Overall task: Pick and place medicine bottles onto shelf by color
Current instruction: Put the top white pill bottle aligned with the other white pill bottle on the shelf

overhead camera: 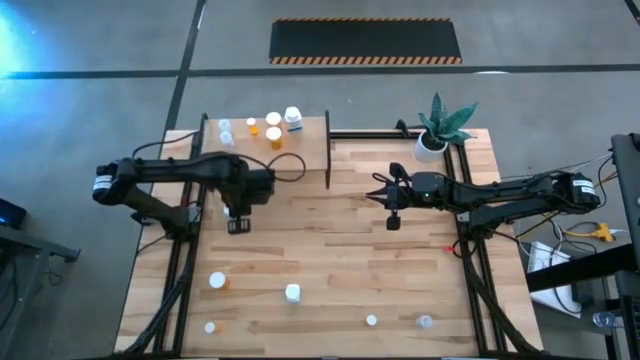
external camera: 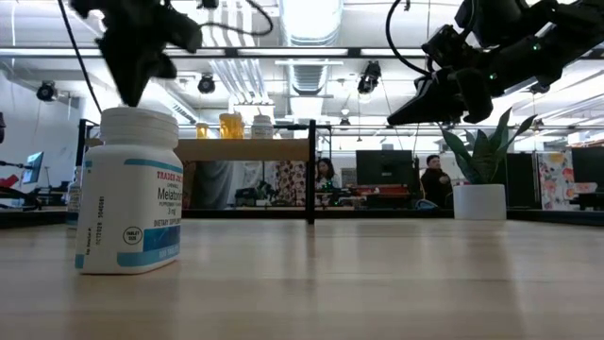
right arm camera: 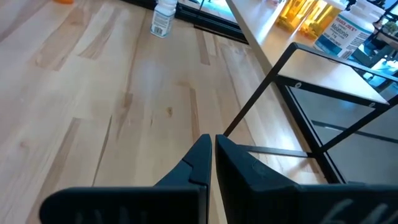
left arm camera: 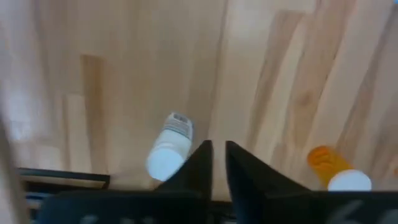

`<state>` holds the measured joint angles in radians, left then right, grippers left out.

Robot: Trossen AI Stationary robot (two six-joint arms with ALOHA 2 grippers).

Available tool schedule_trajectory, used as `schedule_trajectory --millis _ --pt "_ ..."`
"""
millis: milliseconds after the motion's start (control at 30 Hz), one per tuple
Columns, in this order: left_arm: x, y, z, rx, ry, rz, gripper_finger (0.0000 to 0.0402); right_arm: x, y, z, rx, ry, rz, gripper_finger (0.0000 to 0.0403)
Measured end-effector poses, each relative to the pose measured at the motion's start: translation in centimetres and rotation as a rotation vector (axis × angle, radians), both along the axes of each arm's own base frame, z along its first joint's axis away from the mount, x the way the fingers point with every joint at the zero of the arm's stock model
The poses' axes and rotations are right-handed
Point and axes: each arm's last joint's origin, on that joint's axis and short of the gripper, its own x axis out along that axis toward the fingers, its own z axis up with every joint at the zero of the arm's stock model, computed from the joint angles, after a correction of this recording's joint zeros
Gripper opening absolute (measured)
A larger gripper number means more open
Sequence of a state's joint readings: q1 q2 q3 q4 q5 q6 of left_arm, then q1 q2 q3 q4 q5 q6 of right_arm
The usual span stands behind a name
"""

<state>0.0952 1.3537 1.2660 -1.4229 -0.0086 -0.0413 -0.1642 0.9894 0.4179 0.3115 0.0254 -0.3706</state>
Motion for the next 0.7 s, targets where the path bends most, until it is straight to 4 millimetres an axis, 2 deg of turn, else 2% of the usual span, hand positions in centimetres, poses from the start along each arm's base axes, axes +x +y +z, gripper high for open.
schedule_trajectory --millis 67,133,300,500,600,700 --pt "-0.1 0.0 -1.2 0.007 0.028 -0.014 0.0008 0.0 0.0 0.0 0.000 -0.001 0.000 0.0013" --pt "-0.3 0.0 -2.5 0.003 0.086 -0.048 0.0022 0.0 0.0 0.0 0.003 -0.001 -0.001 0.0013" --pt "-0.5 0.0 -4.9 -0.009 0.188 -0.079 0.0108 0.0 0.0 -0.1 0.003 0.003 -0.001 0.0013" --pt "-0.3 0.1 -5.9 0.056 0.240 -0.107 0.0220 -0.1 0.0 -0.1 0.003 0.004 0.000 0.0013" --pt "-0.3 0.2 -6.5 0.071 0.266 -0.156 0.0254 -0.1 0.0 -0.1 0.001 0.004 0.000 0.0013" --pt "-0.6 0.3 -7.8 0.062 0.312 -0.163 0.0267 -0.1 0.0 -0.1 0.001 0.004 0.001 0.0013"
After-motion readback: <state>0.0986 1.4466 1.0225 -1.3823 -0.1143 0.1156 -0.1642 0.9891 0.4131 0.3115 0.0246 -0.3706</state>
